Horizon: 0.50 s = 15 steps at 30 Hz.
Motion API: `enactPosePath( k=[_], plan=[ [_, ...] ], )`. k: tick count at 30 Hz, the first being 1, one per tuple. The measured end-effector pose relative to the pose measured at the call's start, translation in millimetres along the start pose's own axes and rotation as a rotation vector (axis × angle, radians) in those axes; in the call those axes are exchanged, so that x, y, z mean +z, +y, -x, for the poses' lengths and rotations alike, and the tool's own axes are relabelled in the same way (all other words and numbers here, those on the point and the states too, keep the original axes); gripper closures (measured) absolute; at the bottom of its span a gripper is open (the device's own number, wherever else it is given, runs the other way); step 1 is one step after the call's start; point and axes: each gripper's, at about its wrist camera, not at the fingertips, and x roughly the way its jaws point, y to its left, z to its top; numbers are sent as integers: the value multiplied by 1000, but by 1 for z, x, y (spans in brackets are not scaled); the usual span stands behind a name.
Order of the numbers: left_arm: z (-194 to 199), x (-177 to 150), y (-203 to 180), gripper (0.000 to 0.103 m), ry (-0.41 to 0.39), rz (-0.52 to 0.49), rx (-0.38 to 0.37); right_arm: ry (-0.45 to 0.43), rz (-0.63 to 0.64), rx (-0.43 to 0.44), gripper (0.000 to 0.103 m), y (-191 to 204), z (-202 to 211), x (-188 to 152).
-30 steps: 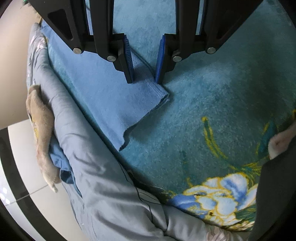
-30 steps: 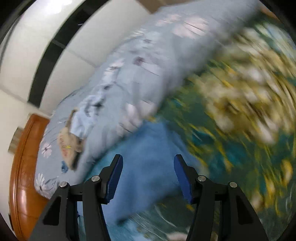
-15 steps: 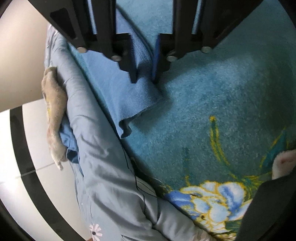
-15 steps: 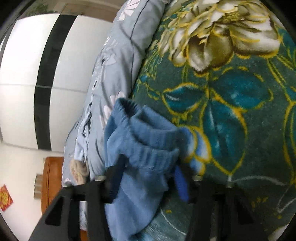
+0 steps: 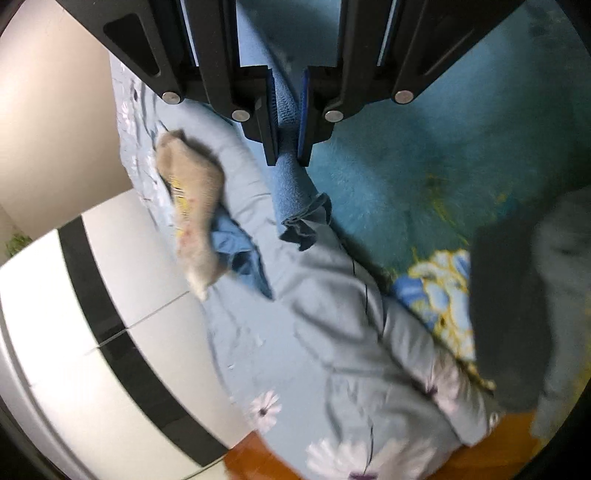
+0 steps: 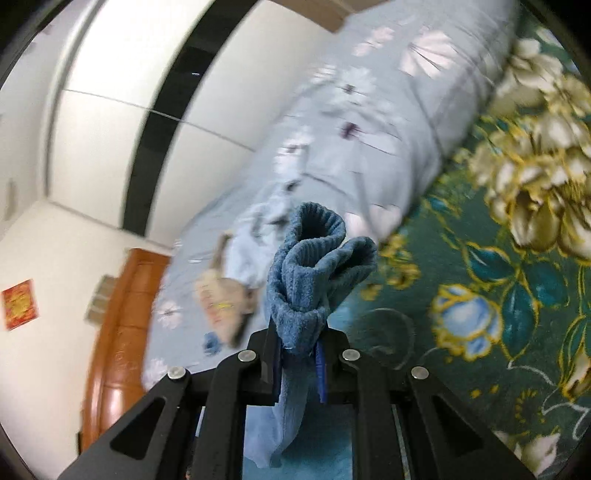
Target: Fold clothes
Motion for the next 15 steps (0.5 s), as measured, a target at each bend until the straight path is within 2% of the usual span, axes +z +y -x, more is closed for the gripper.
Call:
enactPosePath(
  k=[2, 4, 8, 10, 15],
  plan=[
    [22, -10, 8, 93, -8, -23, 13, 8, 27, 29, 89, -1, 19, -8],
    [29, -29, 37, 93, 27, -11, 59, 41, 42, 1, 89, -18, 32, -19],
    [21, -70, 92, 93, 121, 49, 136, 143, -39, -151, 89, -89, 25, -57],
    [16, -92, 112, 93, 154, 68, 172, 157, -108, -200, 89, -121, 21, -72],
    [25, -108, 133, 93, 129, 159, 151, 161, -141, -219, 89, -135, 22, -79]
  ],
)
